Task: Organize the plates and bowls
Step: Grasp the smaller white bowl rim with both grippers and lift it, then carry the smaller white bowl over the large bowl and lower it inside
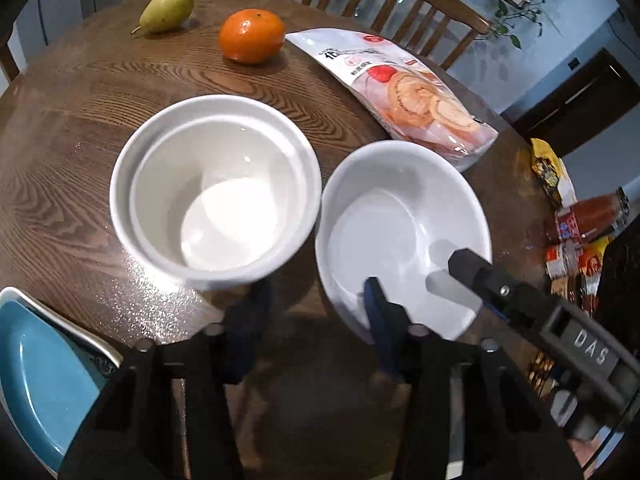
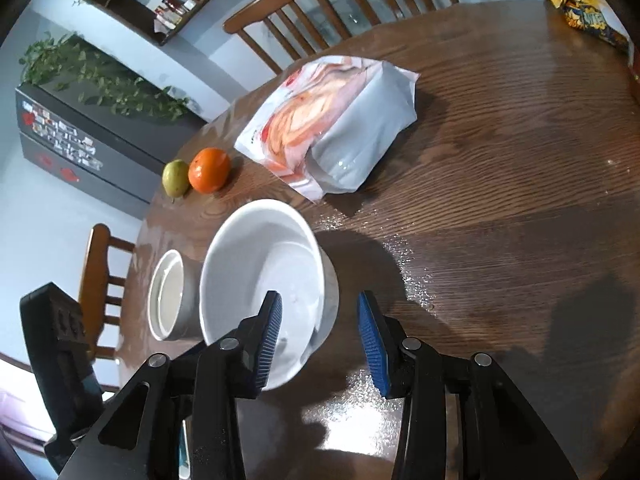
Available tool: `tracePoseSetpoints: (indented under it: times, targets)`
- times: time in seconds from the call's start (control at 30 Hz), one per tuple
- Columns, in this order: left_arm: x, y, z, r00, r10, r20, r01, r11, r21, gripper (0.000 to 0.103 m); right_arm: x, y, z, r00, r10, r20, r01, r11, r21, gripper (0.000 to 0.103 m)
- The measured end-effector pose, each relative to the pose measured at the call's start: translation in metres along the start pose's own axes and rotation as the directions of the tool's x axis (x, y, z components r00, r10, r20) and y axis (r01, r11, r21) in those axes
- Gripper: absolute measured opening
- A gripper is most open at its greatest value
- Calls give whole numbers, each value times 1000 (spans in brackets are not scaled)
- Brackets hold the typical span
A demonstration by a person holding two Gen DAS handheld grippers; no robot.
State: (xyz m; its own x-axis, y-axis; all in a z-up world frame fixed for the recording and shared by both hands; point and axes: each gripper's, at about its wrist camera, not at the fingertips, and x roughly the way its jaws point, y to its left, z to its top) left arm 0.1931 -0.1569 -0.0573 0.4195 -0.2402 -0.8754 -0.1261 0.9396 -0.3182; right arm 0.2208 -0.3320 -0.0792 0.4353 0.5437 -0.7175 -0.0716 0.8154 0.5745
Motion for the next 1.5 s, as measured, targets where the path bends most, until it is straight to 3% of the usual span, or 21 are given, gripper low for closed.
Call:
tracePoseSetpoints:
  times: [0.03,0.13,0.27,0.53,0.73,0.9,1.13,1.5]
  targets:
    - [1,0,1,1000,2,-1,-2,1000,-2,33,1,0,1,1000,-5,-2,5,1000,-1,42]
    - [4,-2,2,1000,12,-2,-12,1000,10,20,4,-1,0,1000,-26,-12,26,1000,-7,29]
    - [5,-8,-3,1000,8,-3,-8,998,67,10,3,0,-5,999,-32,-26,32,999,-13,17]
    - [-13,-19,-17,999,1,34,-7,983,181,9,-14,1,-18,999,-49,5,49,999,3,14]
    - [-50,-34,-38,990,3,142,-50,943,330,10,-55,12,-37,996,-37,80,37,999,5,14]
    - [-75,-42,-54,981,-35,192,-45,918,394,10,-96,24,-60,985,-26,170,25,1000,9,14]
    - [-105,-52,-80,961,-62,271,-80,872,483,10,-127,37,-95,973,-31,229,25,999,29,14]
    - [-124,-42,-121,958,-84,273,-91,817,569,10,-138,43,-148,974,-58,220,39,995,89,14]
